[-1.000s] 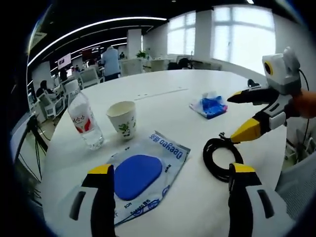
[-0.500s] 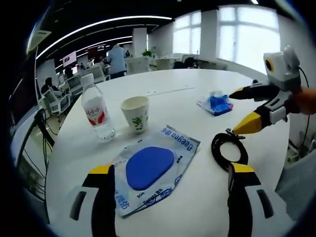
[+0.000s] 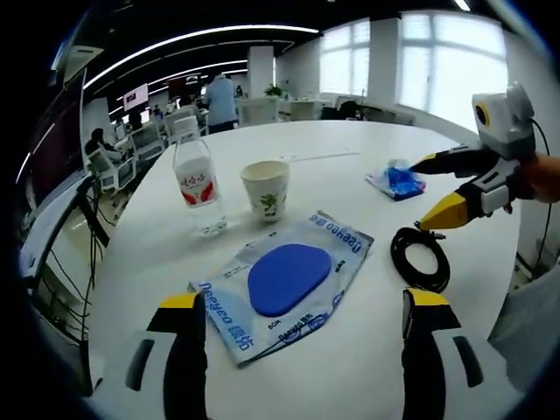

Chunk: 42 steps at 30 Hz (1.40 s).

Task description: Arrange the tabletop items into an orderly group along one side of the table until the central work area is clear of visible clutter.

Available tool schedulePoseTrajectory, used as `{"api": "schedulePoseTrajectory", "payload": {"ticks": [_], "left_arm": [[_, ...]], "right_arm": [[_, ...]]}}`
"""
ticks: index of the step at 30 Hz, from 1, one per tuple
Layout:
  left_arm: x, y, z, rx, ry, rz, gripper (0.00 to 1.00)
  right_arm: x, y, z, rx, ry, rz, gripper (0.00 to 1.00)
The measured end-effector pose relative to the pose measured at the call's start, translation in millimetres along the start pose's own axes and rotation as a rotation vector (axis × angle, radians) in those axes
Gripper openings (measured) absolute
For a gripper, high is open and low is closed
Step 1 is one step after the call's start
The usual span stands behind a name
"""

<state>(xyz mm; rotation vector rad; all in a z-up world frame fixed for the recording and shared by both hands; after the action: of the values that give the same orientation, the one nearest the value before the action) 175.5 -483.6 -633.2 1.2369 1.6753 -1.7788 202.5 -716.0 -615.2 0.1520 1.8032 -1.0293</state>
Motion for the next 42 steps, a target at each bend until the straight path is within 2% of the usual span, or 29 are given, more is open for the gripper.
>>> {"api": "schedulePoseTrajectory", "payload": {"ticks": [17,23,34,38,42], "left_arm": [[18.0,-1,-28.6,-0.044,-0.033,-0.029,0.82],[23.2,-1,-33.6,-0.047,-0.040,-0.049,0.76],[27.2,6,-40.9,-0.050,-0.037,-0.064,0.63],[30.8,9,-43.9,-0.049,-0.031,-0.081,0.58],[33.7,11,-46.8,-0.052,-0.014,-0.089,0.54]], "right_arm": [[-0.7,18,-11,-0.036,-0.054,-0.001,0.68],[-1.9,23,-14,-0.045,-0.078,0.001,0.59],[3.4,30,-15,-0.053,-0.065,-0.018,0.53],[5.2,34,-14,-0.060,-0.060,-0.028,0.48],[5.8,38,-14,-0.060,-0.055,-0.028,0.48]]}}
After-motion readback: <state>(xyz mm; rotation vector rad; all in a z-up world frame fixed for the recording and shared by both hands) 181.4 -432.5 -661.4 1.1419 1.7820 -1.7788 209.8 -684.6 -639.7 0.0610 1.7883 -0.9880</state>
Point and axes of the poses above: the point that each gripper's makers call its tool centre point, and the gripper's own axes: y roughly forward along the fingers, z roughly to its right, x roughly out of its underside, the point moved 7 cm from there along -y, roughly backward along the fingers, and after that the axes turned 13 degrees about -x, right-handed, at the moved point
